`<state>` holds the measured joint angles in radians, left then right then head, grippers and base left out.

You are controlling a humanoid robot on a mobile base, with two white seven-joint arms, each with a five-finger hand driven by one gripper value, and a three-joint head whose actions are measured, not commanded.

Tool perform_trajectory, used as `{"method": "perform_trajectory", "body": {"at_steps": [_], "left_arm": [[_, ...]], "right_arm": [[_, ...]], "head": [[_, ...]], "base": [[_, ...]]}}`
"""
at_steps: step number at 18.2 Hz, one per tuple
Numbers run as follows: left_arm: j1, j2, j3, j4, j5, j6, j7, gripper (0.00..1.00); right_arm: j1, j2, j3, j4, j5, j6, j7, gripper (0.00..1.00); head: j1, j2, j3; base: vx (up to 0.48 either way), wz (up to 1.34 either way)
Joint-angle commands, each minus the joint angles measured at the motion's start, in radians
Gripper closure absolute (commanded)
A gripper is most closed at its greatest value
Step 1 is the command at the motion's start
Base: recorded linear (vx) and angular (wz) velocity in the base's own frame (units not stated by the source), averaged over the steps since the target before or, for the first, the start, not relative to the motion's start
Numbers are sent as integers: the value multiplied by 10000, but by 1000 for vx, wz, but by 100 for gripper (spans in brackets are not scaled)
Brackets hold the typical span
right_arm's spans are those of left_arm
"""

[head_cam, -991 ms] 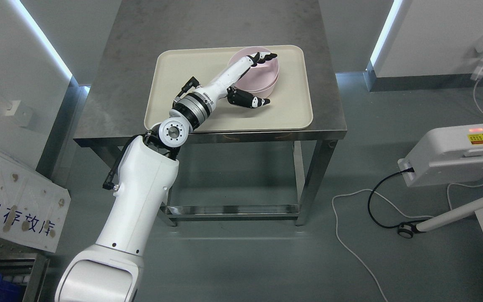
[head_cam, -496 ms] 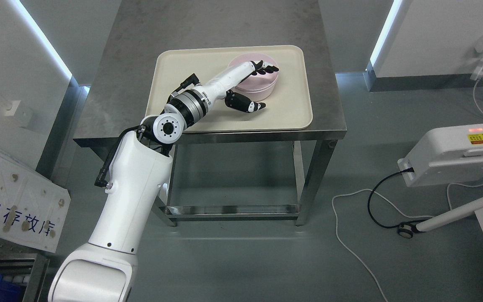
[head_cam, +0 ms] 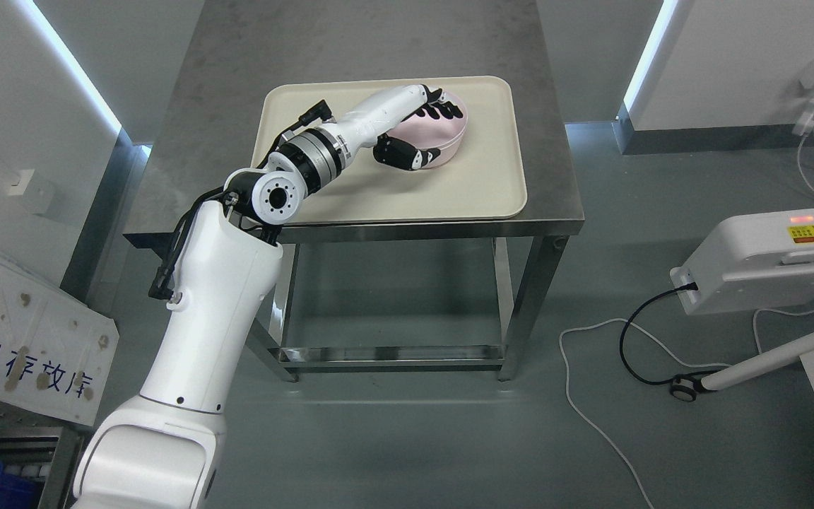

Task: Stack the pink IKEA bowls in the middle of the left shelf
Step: 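Grip the rim of the stacked pink bowls with the left hand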

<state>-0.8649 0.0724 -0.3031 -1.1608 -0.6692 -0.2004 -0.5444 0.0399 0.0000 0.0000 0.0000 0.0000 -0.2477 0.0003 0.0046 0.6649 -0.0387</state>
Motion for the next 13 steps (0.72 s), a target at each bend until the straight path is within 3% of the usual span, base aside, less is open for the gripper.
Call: {"method": "perform_trajectory", "body": {"at_steps": [1,13], "left_arm": [[104,165,-53,-142,-932,-21,-262,49],[105,242,-22,11,-1499,9,-324,51]], "right_arm": [[0,-175,-46,-175,-15,7,-3,0],[0,-175,-46,-175,-15,7,-3,0]], "head": [[0,0,0],[0,0,0]], "base": [[0,0],[0,0]]}}
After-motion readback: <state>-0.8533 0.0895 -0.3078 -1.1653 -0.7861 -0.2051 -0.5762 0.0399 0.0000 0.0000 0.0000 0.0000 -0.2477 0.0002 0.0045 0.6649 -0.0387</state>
